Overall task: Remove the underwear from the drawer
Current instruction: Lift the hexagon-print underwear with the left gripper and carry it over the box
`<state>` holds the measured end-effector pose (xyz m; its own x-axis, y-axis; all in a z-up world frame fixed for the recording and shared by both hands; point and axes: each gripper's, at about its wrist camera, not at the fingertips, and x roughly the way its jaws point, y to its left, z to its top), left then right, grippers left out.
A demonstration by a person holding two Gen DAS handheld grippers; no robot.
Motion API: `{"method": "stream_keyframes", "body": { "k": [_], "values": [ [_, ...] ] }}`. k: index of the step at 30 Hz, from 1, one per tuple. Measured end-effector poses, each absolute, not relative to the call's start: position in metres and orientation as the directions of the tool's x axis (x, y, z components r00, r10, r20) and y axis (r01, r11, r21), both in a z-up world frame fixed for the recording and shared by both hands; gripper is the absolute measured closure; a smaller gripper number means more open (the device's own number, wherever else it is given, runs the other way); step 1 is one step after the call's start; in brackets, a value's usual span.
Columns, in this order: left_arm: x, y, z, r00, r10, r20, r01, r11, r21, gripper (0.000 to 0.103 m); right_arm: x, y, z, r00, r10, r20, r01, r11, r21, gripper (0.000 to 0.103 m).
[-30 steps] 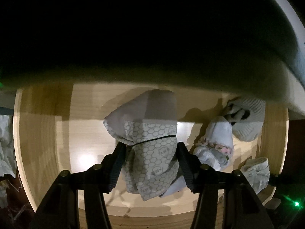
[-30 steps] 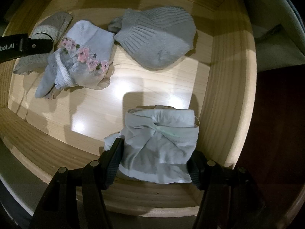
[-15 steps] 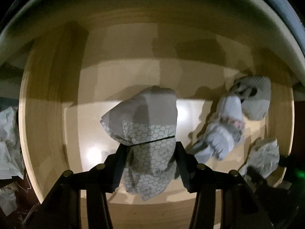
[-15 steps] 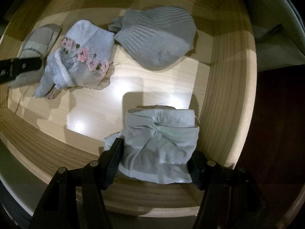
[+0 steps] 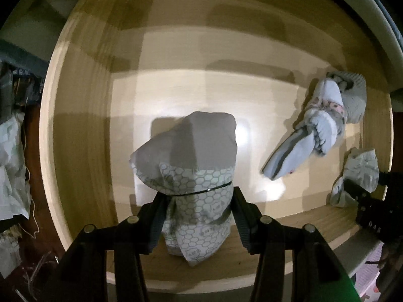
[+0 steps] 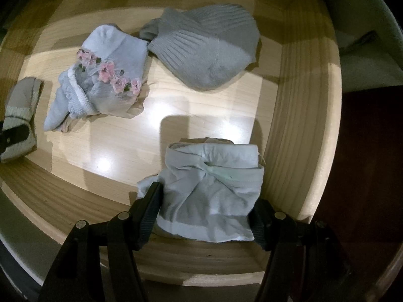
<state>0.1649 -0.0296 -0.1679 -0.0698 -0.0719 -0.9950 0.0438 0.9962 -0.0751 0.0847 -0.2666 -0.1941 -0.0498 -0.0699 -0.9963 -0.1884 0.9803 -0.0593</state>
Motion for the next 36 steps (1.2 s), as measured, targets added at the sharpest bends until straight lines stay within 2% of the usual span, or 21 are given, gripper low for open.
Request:
{"method": "stream_keyframes", "body": {
  "k": [12, 21, 23, 36],
  "values": [
    [0.165, -0.024, -0.178, -0.118, -0.043, -0.992, 0.042, 0.998, -0.048, 0.049, 0.086, -0.263, -0.196, -0.045, -0.078, -0.996, -0.186, 0.98, -0.069, 0.041],
    [0.169, -0.031, -0.183, -0.089, -0.027, -0.996, 0.054, 0.998, -0.031, 0.054, 0.084, -0.262, -0.196, -0.046, -0.08, -0.996, -0.182, 0.981, -0.07, 0.041],
    [0.167, -0.031, -0.169, -0.076, -0.019, -0.997, 0.054, 0.998, -0.023, 0.054, 0.083, -0.262, -0.197, -0.048, -0.081, -0.996, -0.182, 0.981, -0.071, 0.041],
    [0.163, -0.034, -0.158, -0.045, -0.025, -0.999, 0.062, 0.998, -0.028, 0.055, 0.079, -0.265, -0.202, -0.048, -0.091, -0.995, -0.173, 0.982, -0.082, 0.041]
  ]
}}
